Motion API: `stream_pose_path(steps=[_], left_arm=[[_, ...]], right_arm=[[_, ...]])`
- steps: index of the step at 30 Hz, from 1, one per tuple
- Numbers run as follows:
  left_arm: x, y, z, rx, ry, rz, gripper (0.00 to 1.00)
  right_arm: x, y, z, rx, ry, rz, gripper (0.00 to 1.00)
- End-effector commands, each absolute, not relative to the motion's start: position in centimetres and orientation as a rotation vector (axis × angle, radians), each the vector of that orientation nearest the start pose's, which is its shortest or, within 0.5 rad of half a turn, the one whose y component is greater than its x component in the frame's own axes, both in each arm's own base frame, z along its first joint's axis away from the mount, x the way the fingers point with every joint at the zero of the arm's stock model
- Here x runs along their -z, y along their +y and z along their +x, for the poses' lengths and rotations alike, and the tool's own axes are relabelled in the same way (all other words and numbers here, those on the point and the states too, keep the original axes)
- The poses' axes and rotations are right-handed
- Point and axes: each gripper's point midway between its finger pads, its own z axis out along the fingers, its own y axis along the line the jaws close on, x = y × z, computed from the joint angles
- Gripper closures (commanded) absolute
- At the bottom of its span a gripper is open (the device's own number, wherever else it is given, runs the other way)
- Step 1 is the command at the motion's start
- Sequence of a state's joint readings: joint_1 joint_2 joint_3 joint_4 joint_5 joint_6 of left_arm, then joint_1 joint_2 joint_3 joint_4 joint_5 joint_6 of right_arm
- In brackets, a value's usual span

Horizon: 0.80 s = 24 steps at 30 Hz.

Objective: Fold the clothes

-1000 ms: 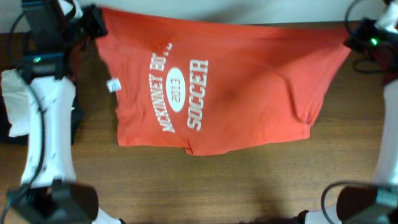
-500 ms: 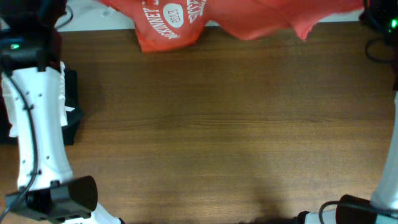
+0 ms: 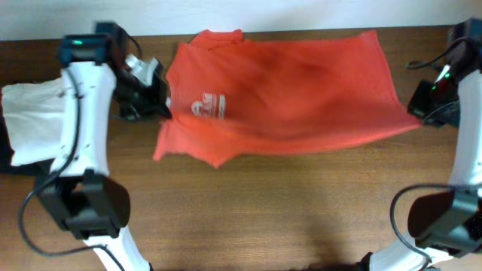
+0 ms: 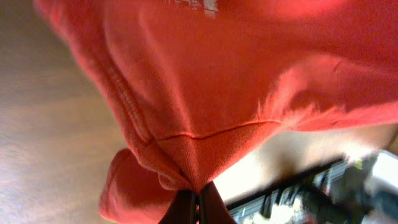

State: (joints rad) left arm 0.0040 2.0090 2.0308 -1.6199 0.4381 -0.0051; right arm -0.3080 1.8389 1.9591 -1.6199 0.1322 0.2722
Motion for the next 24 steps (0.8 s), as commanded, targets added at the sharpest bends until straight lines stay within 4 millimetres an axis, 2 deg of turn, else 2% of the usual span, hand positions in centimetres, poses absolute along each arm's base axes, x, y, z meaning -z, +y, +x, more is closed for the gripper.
stream_pose_path(steps=[1, 4, 10, 14, 21, 24], left_arm=[[-14.3, -7.7, 33.3, 0.743, 3.266, 0.116, 1.0], [-11.0, -6.5, 29.8, 0.668, 3.436, 0.087, 1.0], [-8.5, -5.8, 26.0, 0.62, 3.526, 0.067, 1.0], [-9.1, -5.2, 24.3, 0.585, 3.518, 0.033, 1.0], [-12.5, -5.2, 20.9, 0.57, 3.445, 0.048, 1.0], [-13.7, -5.7, 21.4, 0.605, 3.347, 0.062, 1.0]], right_arm=[[-17.6, -13.2, 29.4, 0.319, 3.091, 0.917, 0.96], [-14.1, -12.4, 27.0, 0.325, 3.204, 0.975, 0.96], [-10.0, -11.7, 23.4, 0.341, 3.298, 1.085, 0.96], [-9.2, -12.3, 21.7, 0.332, 3.281, 1.19, 0.96], [-9.9, -13.6, 20.0, 0.308, 3.208, 1.309, 0.96], [-9.8, -13.7, 20.6, 0.3, 3.186, 1.298, 0.96]])
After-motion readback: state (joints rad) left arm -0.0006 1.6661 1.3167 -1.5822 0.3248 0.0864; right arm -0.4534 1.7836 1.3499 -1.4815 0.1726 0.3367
